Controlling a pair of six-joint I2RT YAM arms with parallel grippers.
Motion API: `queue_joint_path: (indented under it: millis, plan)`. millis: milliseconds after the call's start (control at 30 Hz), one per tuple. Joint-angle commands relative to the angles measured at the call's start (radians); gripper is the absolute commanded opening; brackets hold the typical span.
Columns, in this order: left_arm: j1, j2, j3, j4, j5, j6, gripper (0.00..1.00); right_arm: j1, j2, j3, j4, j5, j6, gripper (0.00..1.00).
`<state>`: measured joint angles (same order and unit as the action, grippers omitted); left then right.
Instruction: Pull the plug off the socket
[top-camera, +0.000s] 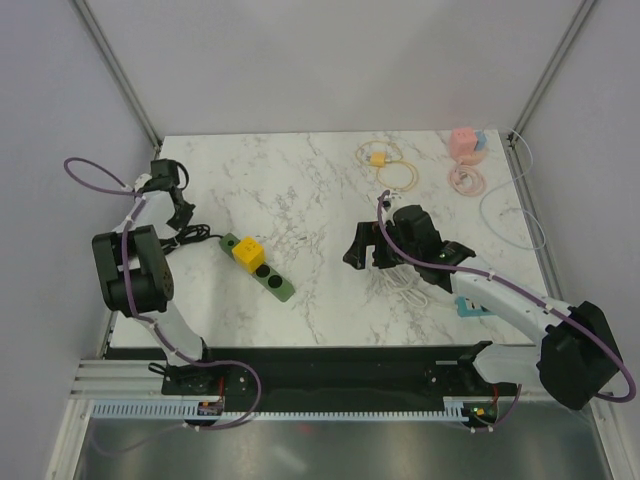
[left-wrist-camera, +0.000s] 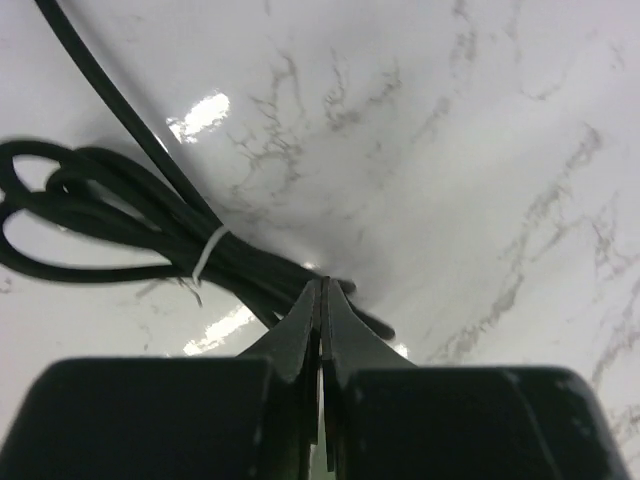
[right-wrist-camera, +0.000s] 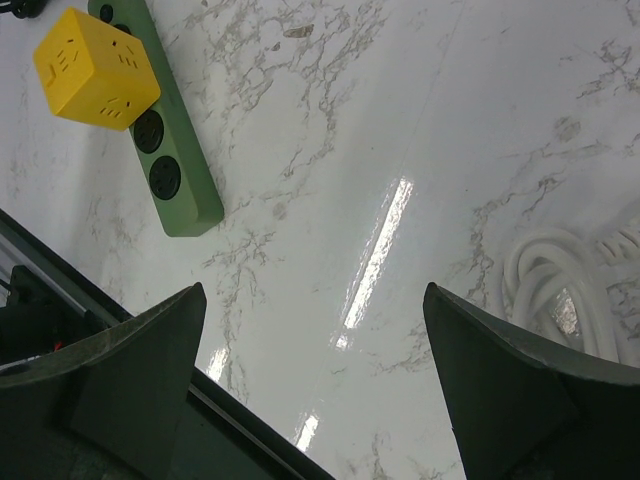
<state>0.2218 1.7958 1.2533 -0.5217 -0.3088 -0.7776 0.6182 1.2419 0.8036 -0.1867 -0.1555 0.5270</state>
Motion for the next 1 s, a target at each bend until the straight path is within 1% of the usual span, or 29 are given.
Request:
queue_joint_path:
  millis: [0, 67, 167, 300, 333, 367, 400, 433, 500, 600, 633, 667, 700, 733, 800, 967]
  plan:
    - [-0.03, -0.056, 0.008, -0.038, -0.001, -0.026, 0.02, 0.003, -0.019, -0.009, 0.03, 0.013, -0.009, 0.98]
    - [-0.053, -0.047, 0.027, -0.037, 0.004, 0.003, 0.02, 0.003, -0.022, -0.01, 0.029, 0.013, -0.009, 0.98]
    - [-0.111, -0.015, 0.067, -0.049, -0.032, 0.05, 0.02, 0.003, -0.03, -0.014, 0.029, 0.016, -0.009, 0.98]
    - [-0.131, -0.024, 0.066, -0.063, -0.033, 0.037, 0.02, 0.003, -0.027, -0.012, 0.03, 0.011, -0.009, 0.98]
    - [-0.133, -0.027, 0.069, -0.061, -0.032, 0.046, 0.19, 0.005, -0.032, -0.014, 0.029, 0.01, -0.009, 0.98]
    - [-0.131, -0.03, 0.078, -0.061, -0.035, 0.061, 0.39, 0.005, -0.03, -0.017, 0.029, 0.008, -0.01, 0.98]
    - [-0.133, -0.03, 0.087, -0.063, -0.041, 0.075, 0.53, 0.003, -0.036, -0.018, 0.029, 0.008, -0.01, 0.98]
    - [-0.13, -0.03, 0.107, -0.07, -0.044, 0.098, 0.64, 0.003, -0.038, -0.02, 0.027, 0.01, -0.013, 0.98]
    - [-0.119, -0.036, 0.13, -0.089, -0.059, 0.113, 0.68, 0.003, -0.041, -0.024, 0.027, 0.013, -0.016, 0.98]
    - [-0.089, -0.061, 0.126, -0.092, -0.05, 0.109, 0.75, 0.005, -0.035, -0.021, 0.026, 0.007, -0.018, 0.98]
    - [-0.078, -0.064, 0.123, -0.092, -0.046, 0.106, 0.79, 0.005, -0.033, -0.02, 0.026, 0.005, -0.018, 0.98]
    - [-0.064, -0.065, 0.12, -0.093, -0.036, 0.101, 0.82, 0.005, -0.033, -0.018, 0.026, 0.004, -0.018, 0.98]
    - [-0.033, -0.065, 0.115, -0.095, 0.005, 0.087, 0.82, 0.005, -0.03, -0.017, 0.026, 0.002, -0.018, 0.98]
    - [-0.013, -0.059, 0.11, -0.097, 0.026, 0.08, 0.86, 0.005, -0.029, -0.014, 0.026, -0.003, -0.018, 0.98]
    - [0.031, -0.05, 0.104, -0.095, 0.078, 0.051, 0.87, 0.003, -0.025, -0.011, 0.026, -0.006, -0.018, 0.98]
    - [0.096, -0.015, 0.075, -0.087, 0.137, -0.018, 0.88, 0.003, -0.016, 0.0, 0.026, -0.01, -0.018, 0.98]
